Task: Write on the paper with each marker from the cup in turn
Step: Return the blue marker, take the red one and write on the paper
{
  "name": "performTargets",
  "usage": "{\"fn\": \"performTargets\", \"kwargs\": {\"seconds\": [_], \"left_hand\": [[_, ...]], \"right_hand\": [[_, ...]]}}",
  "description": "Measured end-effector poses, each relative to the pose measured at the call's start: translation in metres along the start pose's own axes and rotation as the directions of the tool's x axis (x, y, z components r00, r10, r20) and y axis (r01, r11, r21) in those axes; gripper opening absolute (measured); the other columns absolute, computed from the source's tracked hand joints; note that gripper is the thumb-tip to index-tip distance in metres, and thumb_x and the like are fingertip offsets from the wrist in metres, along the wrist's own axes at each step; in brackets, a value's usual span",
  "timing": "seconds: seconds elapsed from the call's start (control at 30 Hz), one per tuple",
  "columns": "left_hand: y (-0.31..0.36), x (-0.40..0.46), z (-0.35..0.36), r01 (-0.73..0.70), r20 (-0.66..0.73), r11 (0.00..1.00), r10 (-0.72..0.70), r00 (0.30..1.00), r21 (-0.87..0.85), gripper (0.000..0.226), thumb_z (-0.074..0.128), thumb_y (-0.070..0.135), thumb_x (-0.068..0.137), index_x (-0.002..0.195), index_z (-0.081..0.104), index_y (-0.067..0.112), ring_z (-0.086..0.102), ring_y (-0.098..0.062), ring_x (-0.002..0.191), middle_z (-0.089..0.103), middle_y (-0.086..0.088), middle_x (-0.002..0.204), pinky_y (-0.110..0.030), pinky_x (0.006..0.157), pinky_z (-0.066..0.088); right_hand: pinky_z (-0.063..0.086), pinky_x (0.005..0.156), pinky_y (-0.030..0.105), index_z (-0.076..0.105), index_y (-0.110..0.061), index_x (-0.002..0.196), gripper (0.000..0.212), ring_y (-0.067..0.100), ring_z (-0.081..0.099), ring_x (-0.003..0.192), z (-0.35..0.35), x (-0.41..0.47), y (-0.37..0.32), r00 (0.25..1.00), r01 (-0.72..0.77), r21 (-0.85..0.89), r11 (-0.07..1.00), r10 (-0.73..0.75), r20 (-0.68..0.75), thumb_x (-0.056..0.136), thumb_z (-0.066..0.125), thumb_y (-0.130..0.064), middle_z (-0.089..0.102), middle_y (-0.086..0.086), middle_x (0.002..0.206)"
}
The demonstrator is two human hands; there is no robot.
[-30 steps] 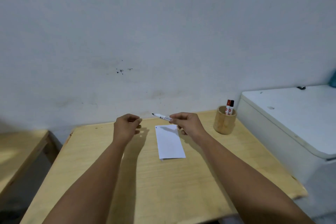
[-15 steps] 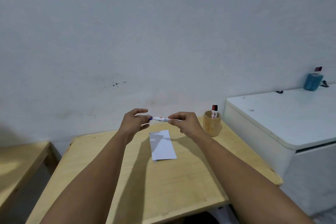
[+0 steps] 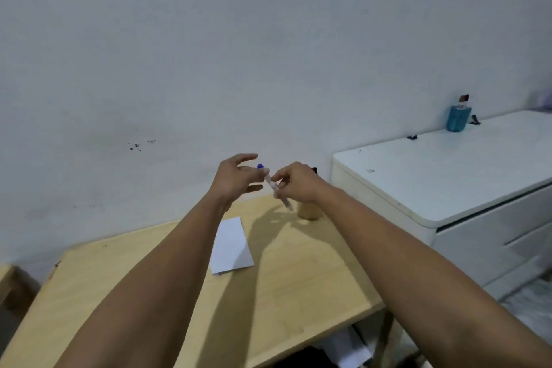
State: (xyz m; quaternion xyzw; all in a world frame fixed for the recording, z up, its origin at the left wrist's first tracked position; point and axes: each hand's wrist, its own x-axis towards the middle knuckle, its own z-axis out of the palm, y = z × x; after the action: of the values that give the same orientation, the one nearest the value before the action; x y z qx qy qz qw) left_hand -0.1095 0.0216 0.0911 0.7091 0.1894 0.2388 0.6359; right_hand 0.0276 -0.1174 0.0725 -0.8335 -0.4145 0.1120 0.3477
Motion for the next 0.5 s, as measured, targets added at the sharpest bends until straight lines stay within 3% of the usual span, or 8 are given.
{"fn": "performTargets", "kwargs": {"seconds": [0.1,0.2,0.33,0.5], "left_hand": [[-0.005,0.028,0.039,-0.096,-0.007,0.967,0.101,0.995,0.238,0.061,0.078,0.029,0.09,0.145,0.051,0.024,0.071,-0.022,0.105,0.073,-0.001,0.118,-0.041,0.087,0.061],[-0.036,0.05,0.064,-0.066,0.017,0.907,0.065,0.998,0.416,0.078,0.08,0.033,0.085,0.152,0.041,0.028,0.06,-0.019,0.115,0.058,-0.003,0.139,-0.036,0.09,0.053],[-0.078,0.07,0.086,-0.002,0.06,0.88,-0.03,0.998,0.476,0.103,0.09,0.04,0.073,0.158,0.033,0.026,0.05,-0.023,0.135,0.048,-0.007,0.154,-0.03,0.093,0.042],[-0.107,0.091,0.108,0.063,0.092,0.895,-0.115,0.989,0.442,0.113,0.093,0.043,0.069,0.16,0.029,0.022,0.047,-0.023,0.141,0.046,-0.007,0.157,-0.033,0.103,0.043]], "right_hand": [[0.052,0.078,0.028,0.083,-0.018,0.106,0.02,0.022,0.071,0.089,-0.028,0.018,0.012,0.984,-0.045,0.023,0.999,0.048,-0.171,0.087,0.084,-0.01,0.076,0.001,0.095],[0.05,0.071,0.029,0.073,-0.018,0.086,0.015,0.026,0.07,0.088,-0.047,0.035,0.028,0.955,-0.095,0.032,0.995,0.1,-0.28,0.085,0.076,-0.003,0.075,0.002,0.092],[0.06,0.083,0.04,0.073,-0.013,0.099,0.02,0.028,0.074,0.092,-0.054,0.052,0.045,0.953,-0.157,-0.004,0.988,0.151,-0.262,0.081,0.069,-0.006,0.078,0.004,0.099],[0.044,0.064,0.031,0.059,-0.015,0.08,0.01,0.027,0.059,0.072,-0.048,0.071,0.063,0.965,-0.223,-0.144,0.964,0.198,-0.169,0.08,0.069,-0.013,0.066,0.004,0.079]]}}
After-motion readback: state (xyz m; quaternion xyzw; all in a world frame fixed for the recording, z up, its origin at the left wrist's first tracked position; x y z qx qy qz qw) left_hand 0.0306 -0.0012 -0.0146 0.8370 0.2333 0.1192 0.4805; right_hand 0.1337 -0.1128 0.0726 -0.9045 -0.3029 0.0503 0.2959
